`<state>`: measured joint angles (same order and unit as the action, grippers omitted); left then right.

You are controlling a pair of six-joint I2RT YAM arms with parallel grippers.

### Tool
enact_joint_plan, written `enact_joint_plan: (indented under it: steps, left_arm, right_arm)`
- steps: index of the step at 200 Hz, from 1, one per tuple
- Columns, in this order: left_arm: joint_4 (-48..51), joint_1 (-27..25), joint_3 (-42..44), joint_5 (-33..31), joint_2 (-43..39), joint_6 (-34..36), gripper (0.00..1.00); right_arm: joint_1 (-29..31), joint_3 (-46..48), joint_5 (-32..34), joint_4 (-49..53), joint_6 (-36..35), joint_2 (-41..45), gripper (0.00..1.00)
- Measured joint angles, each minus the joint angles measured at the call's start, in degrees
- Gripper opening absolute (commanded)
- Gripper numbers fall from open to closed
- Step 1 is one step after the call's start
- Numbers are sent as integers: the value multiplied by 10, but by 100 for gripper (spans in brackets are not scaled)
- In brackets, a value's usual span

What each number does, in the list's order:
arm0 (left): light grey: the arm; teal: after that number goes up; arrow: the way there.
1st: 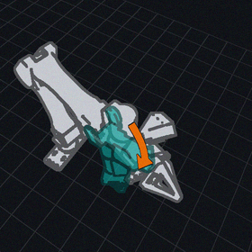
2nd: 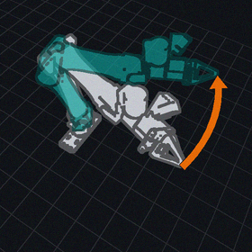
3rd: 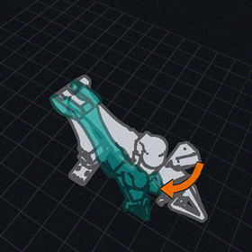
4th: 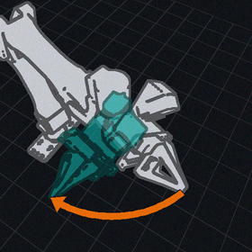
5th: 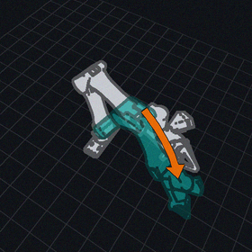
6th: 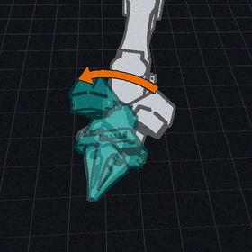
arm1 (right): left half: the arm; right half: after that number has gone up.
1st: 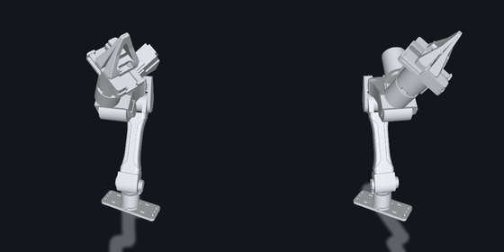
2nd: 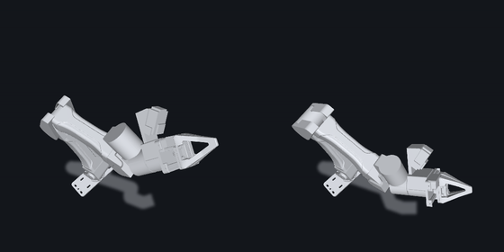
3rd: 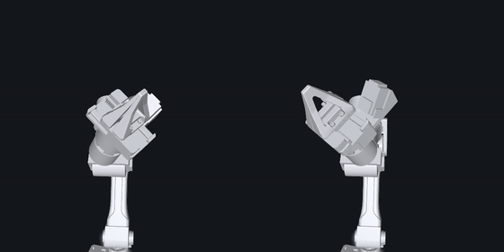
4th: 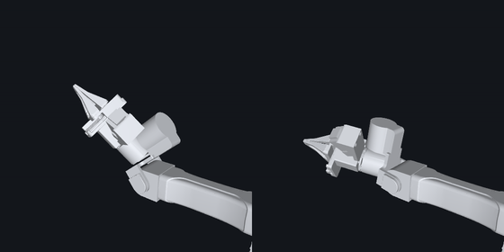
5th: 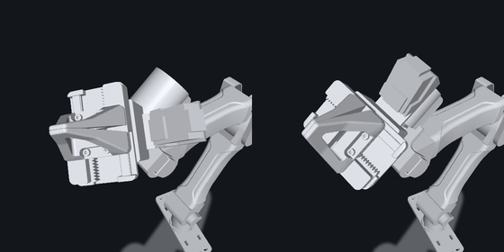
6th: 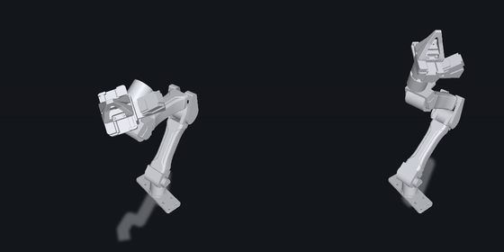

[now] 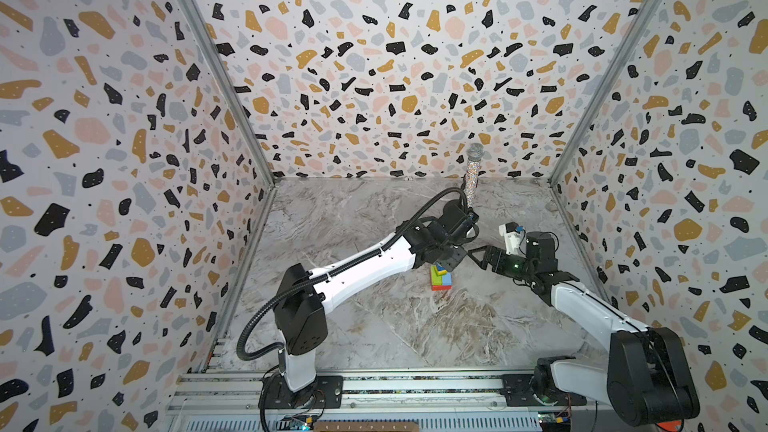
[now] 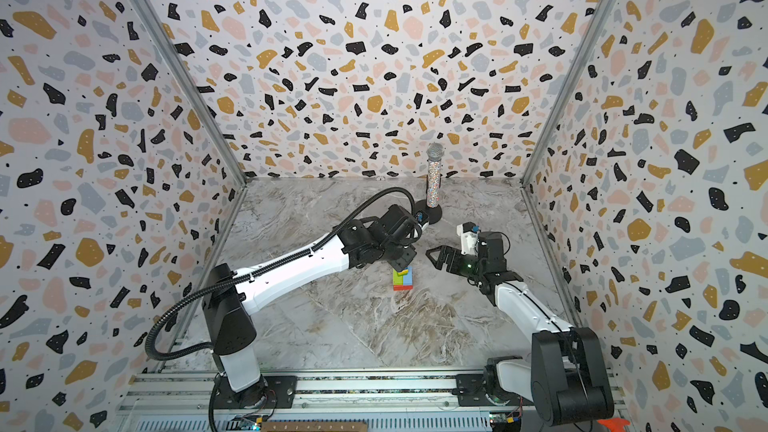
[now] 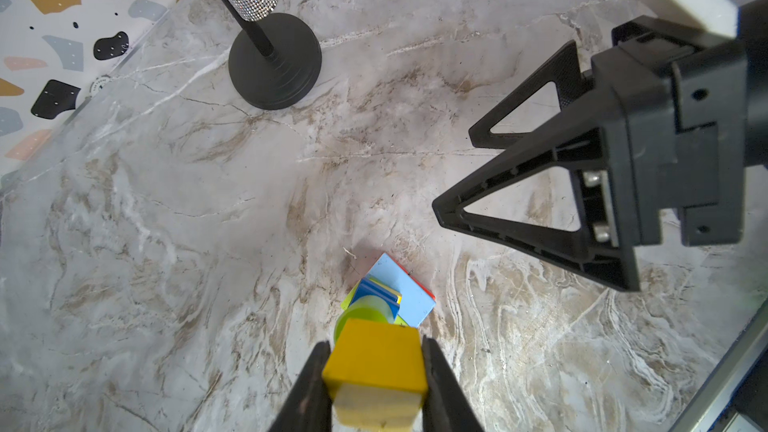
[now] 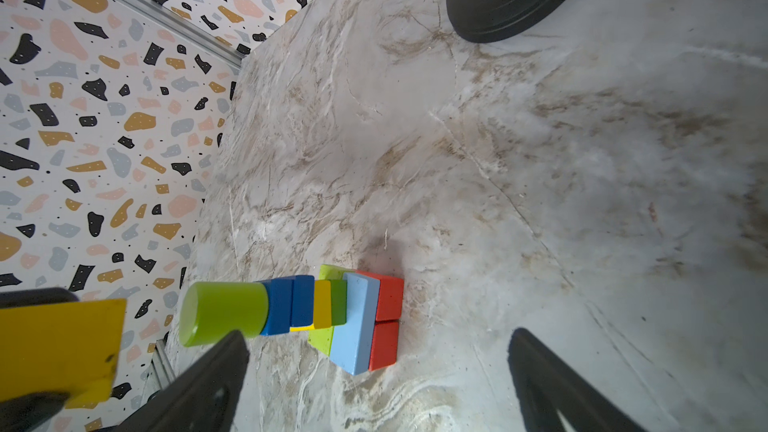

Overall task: Build the wood block tower
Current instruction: 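Lower the yellow wedge block with the left gripper onto the lime-green cylinder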

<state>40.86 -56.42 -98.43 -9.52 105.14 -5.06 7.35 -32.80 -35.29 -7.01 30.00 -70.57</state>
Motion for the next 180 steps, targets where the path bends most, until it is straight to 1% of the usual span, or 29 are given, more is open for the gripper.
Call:
enact_joint_plan:
  steps: [37,77,180]
  left_arm:
    - [0,16,0,15,2,-3,28]
    - [-1,29,0,17,2,-3,28]
    - [-1,29,0,35,9,-7,27]
  right_arm:
    - [0,3,-5,-5,4,0,99]
    - [0,5,-12,-10,6,-7,99]
    - [0,9,-16,-20,8,-14,99]
